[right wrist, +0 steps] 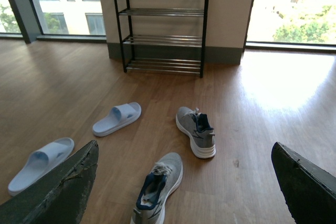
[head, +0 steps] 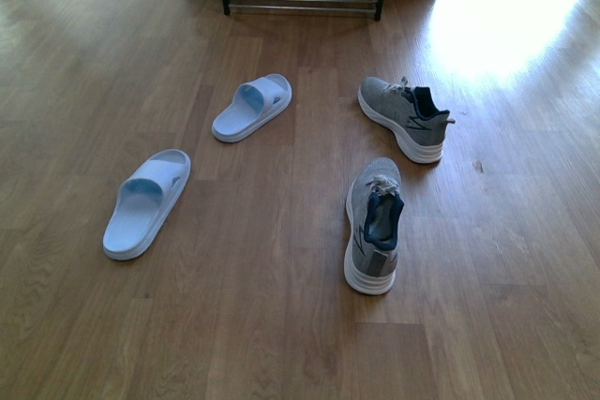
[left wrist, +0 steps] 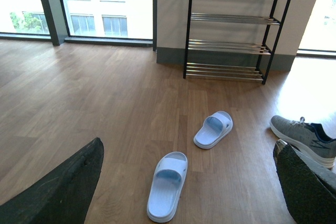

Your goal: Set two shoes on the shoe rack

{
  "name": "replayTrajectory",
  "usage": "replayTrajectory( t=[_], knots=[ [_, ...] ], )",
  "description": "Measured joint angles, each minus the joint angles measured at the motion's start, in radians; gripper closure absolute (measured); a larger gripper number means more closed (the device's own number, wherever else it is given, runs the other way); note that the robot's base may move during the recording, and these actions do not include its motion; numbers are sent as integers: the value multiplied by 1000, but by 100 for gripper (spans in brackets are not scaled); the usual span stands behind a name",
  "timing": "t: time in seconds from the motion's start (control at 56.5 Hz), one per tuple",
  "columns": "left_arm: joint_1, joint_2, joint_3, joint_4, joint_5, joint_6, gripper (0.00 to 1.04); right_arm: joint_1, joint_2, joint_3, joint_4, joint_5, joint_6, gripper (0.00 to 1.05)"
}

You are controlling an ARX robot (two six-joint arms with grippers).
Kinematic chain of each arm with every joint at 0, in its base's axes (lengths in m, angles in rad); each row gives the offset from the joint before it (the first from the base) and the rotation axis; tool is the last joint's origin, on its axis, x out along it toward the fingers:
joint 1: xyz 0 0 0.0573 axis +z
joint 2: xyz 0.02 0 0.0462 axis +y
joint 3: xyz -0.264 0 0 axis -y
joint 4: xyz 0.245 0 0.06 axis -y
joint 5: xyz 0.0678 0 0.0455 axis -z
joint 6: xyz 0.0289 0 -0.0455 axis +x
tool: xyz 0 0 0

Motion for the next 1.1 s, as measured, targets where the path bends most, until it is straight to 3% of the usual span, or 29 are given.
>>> replayTrajectory(
  t=[1.098],
  knots=[
    [0, 0, 0, 0, 0, 0, 9, 0, 0, 0, 0, 0, 0, 9]
  ],
)
